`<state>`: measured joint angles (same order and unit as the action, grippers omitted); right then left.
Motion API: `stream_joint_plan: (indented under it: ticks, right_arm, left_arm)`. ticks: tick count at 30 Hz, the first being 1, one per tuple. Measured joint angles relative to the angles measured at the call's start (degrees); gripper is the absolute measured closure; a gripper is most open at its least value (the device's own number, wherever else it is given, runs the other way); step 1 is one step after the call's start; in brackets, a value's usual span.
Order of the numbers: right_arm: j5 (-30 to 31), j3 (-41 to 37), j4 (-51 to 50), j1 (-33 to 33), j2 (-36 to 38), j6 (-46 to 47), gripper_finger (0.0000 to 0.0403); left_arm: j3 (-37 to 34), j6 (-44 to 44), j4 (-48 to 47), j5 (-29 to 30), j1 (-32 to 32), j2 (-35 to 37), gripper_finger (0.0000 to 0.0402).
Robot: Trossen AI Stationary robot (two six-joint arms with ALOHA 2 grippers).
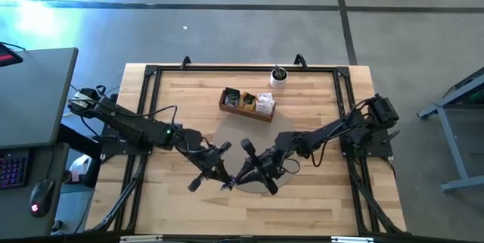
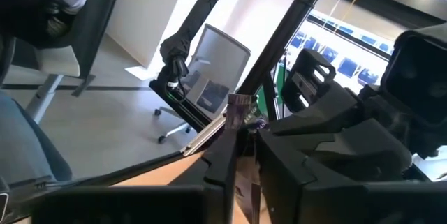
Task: Pick & Place Tea
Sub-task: Put the dark blue tea bag into the left section of the wooden organizer
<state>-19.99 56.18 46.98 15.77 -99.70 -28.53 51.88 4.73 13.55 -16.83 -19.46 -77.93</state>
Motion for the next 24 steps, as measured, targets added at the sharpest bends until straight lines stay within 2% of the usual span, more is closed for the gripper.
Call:
stream_joint_plan:
  ticks: [7, 12, 16, 24]
  right_arm:
    - [-0.1, 0.0, -0.5, 0.0, 0.0, -0.2, 0.0397]
    - [-0.3, 0.0, -0.9, -0.1, 0.0, -0.6, 0.0394]
    - [-0.3, 0.0, -0.9, -0.1, 0.0, -0.6, 0.0399]
    - [0.6, 0.0, -2.9, 0.0, 0.0, -0.5, 0.0397]
  left_arm:
    - [0.0, 0.3, 0.0, 1.0, 0.0, 0.0, 0.0400]
    - [0.0, 6.1, -0.1, 3.8, -0.1, 0.0, 0.0396]
    - [0.0, 5.5, -0.1, 4.6, -0.1, 0.0, 0.0373]
    - [0.0, 4.5, -0.8, 8.2, -0.1, 0.0, 0.0302]
